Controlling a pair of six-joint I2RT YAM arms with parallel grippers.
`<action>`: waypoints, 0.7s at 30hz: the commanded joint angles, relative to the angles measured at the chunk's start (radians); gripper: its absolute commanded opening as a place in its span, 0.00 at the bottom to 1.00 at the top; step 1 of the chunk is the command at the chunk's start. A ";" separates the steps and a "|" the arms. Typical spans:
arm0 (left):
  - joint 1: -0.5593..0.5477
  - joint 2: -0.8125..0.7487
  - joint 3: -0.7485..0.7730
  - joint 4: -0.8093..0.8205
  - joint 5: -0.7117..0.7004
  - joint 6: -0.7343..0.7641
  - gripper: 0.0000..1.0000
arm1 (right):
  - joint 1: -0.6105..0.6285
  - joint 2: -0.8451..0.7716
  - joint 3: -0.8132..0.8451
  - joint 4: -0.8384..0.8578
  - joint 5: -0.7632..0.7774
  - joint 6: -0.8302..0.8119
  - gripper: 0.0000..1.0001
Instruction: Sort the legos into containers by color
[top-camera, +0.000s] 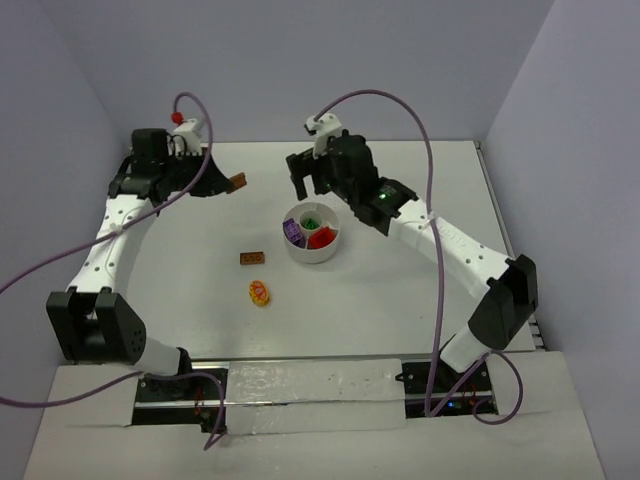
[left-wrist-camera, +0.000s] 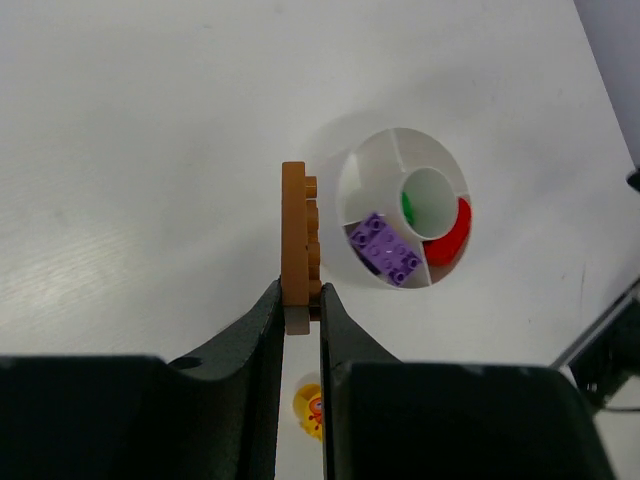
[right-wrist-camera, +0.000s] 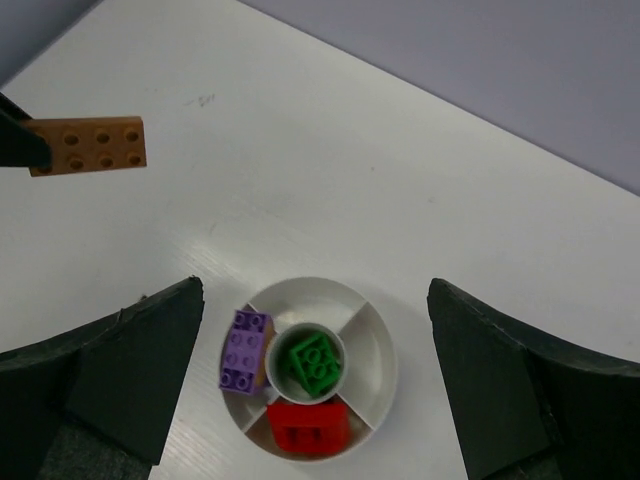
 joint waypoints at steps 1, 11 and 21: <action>-0.141 0.103 0.151 -0.148 -0.020 0.206 0.01 | -0.090 -0.070 0.017 -0.181 -0.141 -0.033 1.00; -0.351 0.397 0.518 -0.437 -0.240 0.502 0.11 | -0.289 -0.189 -0.137 -0.260 -0.307 -0.006 1.00; -0.436 0.597 0.786 -0.646 -0.291 0.661 0.06 | -0.368 -0.208 -0.203 -0.254 -0.341 0.032 1.00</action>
